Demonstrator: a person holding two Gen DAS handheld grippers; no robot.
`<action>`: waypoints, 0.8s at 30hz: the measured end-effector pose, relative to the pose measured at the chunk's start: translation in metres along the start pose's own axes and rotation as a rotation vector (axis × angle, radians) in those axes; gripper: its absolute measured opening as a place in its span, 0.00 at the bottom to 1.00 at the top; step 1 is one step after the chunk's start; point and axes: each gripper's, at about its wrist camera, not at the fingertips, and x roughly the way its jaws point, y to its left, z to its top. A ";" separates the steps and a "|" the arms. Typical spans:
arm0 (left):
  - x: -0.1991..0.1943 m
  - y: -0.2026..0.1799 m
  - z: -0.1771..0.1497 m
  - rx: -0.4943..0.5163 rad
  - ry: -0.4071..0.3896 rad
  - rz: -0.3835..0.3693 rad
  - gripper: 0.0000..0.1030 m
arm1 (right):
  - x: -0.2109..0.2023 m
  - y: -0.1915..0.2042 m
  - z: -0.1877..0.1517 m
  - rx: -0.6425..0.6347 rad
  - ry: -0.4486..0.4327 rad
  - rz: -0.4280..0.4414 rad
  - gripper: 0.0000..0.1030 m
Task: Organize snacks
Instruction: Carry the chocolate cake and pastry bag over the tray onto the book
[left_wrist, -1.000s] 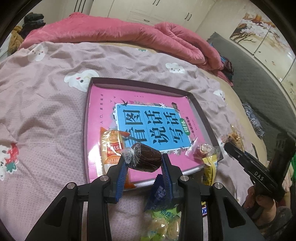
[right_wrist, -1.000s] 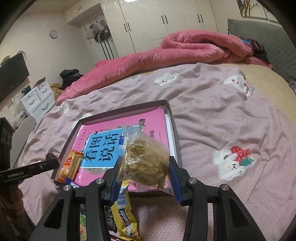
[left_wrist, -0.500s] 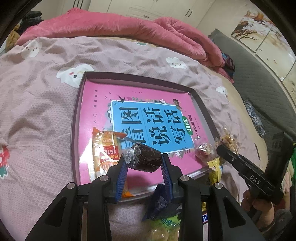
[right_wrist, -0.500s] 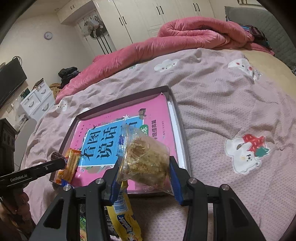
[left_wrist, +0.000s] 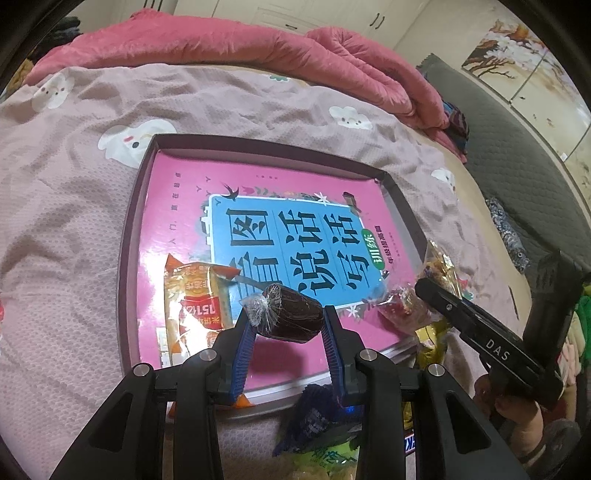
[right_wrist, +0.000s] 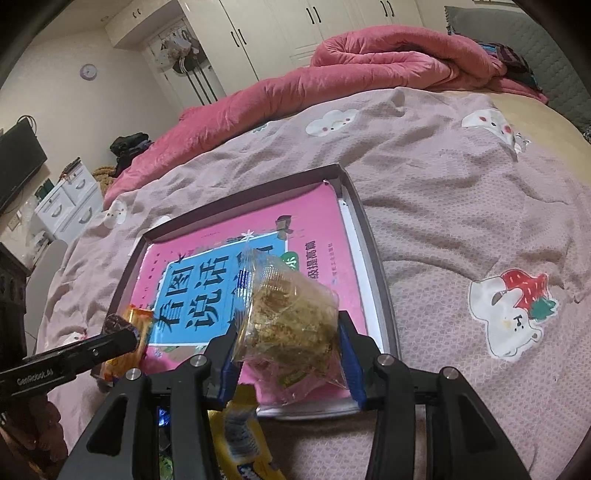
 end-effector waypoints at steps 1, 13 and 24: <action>0.001 0.000 0.000 0.001 0.002 0.000 0.36 | 0.000 0.000 0.000 0.000 0.000 -0.003 0.46; 0.011 0.003 0.000 -0.009 0.022 0.004 0.36 | -0.006 -0.007 -0.002 0.019 -0.007 -0.027 0.51; 0.017 0.000 -0.004 0.009 0.053 0.007 0.36 | -0.012 -0.010 -0.003 0.031 -0.006 -0.021 0.54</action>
